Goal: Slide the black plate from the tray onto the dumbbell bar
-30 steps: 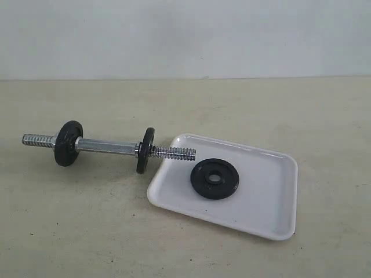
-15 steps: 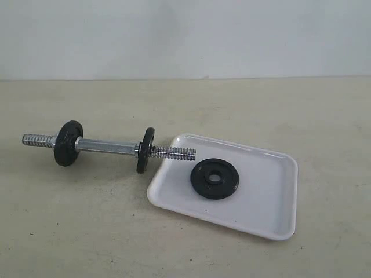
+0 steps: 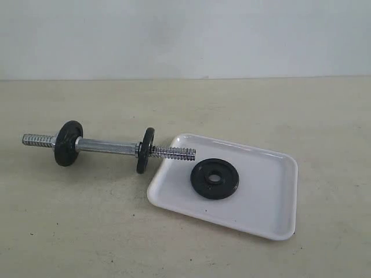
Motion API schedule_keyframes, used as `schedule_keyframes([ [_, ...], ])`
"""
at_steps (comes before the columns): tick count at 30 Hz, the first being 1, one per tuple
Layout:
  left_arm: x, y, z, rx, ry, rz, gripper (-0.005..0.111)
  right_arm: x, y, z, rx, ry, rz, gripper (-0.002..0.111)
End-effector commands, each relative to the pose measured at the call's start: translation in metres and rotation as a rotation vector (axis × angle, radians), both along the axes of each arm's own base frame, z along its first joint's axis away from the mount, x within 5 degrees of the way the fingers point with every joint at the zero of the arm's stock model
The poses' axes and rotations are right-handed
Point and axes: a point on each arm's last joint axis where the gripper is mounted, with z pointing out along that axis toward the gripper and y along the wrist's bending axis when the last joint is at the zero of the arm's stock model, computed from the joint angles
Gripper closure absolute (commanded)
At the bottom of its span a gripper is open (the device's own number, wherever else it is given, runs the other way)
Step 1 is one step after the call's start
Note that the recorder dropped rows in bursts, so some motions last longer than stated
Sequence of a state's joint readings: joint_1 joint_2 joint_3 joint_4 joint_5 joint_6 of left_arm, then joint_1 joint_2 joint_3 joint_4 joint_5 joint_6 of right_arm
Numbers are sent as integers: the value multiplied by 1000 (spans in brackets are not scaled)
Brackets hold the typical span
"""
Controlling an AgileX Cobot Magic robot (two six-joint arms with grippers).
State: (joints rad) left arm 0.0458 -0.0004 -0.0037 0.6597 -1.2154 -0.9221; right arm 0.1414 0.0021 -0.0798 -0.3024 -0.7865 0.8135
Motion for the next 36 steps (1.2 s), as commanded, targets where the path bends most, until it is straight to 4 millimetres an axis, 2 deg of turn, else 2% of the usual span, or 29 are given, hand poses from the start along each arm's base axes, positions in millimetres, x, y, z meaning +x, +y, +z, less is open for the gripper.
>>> schedule_keyframes([
  [1,0,-15,8,245,84,1,102,-9,-1,50,-349,61,-363,109],
  [4,7,-15,23,352,291,125,102,-6,-7,79,-397,120,-464,109],
  [5,9,-11,30,324,370,164,102,-5,-8,87,-390,134,-475,109],
  [6,16,-4,42,218,541,176,102,-1,-8,99,-388,141,-477,109],
  [8,26,0,60,149,700,168,102,9,-6,108,-387,164,-458,109],
  [13,52,-4,68,268,841,133,102,21,-5,106,-341,241,-398,109],
  [16,66,-3,67,249,899,116,102,21,-5,107,-316,242,-369,109],
  [20,73,-3,66,222,930,92,102,21,-4,107,-298,248,-350,109],
  [30,73,-3,67,224,925,89,102,21,-5,107,-203,292,-261,109],
  [36,73,-3,68,210,925,86,102,17,-1,110,-167,254,-179,109],
])
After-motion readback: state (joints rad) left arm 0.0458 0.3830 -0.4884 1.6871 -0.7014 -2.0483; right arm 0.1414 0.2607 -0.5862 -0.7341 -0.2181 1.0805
